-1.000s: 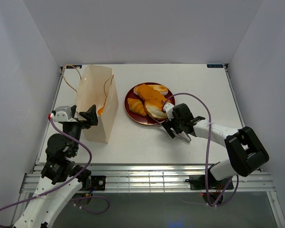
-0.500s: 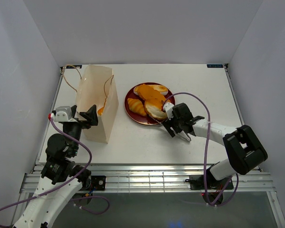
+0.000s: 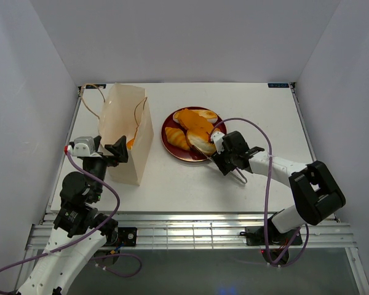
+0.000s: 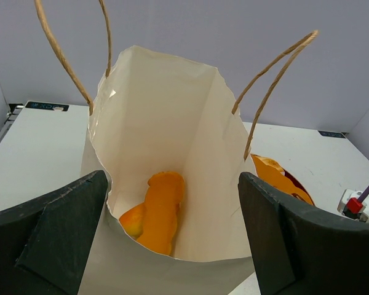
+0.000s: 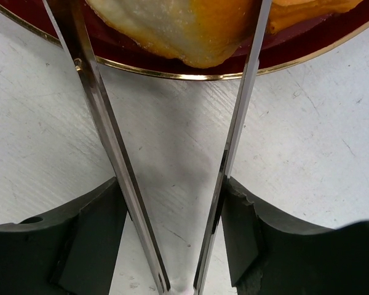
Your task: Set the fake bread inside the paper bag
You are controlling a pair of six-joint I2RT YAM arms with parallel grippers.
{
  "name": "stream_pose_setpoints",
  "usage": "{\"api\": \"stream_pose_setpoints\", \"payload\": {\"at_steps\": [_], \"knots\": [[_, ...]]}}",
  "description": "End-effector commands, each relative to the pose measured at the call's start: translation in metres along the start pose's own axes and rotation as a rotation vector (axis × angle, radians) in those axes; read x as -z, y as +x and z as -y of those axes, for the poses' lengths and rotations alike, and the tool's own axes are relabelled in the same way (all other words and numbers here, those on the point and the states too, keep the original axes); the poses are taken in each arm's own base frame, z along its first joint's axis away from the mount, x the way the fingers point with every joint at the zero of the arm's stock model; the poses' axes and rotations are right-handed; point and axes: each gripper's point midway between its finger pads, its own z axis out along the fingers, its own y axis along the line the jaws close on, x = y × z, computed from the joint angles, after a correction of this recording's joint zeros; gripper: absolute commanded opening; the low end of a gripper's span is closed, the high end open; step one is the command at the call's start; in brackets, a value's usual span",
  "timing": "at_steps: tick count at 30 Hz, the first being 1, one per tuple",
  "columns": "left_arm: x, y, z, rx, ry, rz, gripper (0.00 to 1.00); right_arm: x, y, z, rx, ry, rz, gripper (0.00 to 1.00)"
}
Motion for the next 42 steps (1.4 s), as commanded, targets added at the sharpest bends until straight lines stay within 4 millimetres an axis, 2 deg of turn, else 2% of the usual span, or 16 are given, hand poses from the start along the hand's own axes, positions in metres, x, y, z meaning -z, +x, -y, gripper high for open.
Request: {"api": "stream_pose_setpoints", "payload": {"at_steps": [1,6,12,22,26,36,42], "knots": [[-0.001,0.001,0.005,0.002,0.022,-0.007,0.98,0.008,-0.027,0.003,-0.014,-0.003,0.069,0.53],[-0.001,0.002,0.005,0.001,0.023,-0.010,0.98,0.023,-0.038,0.006,-0.029,0.008,0.093,0.44],[-0.001,0.001,0.005,0.001,0.023,-0.008,0.98,0.040,-0.050,0.014,-0.058,0.049,0.119,0.42],[0.000,-0.002,0.004,0.000,0.022,0.001,0.98,0.066,-0.065,0.014,-0.085,0.040,0.152,0.27],[0.000,-0.003,0.006,-0.003,0.032,-0.001,0.98,0.087,-0.081,0.012,-0.092,0.046,0.234,0.24],[0.005,-0.012,0.004,0.004,0.030,0.030,0.98,0.118,-0.099,0.003,-0.128,-0.003,0.346,0.19],[0.010,-0.019,0.002,0.014,0.026,0.058,0.98,0.147,-0.120,-0.011,-0.118,-0.058,0.421,0.16]]}}
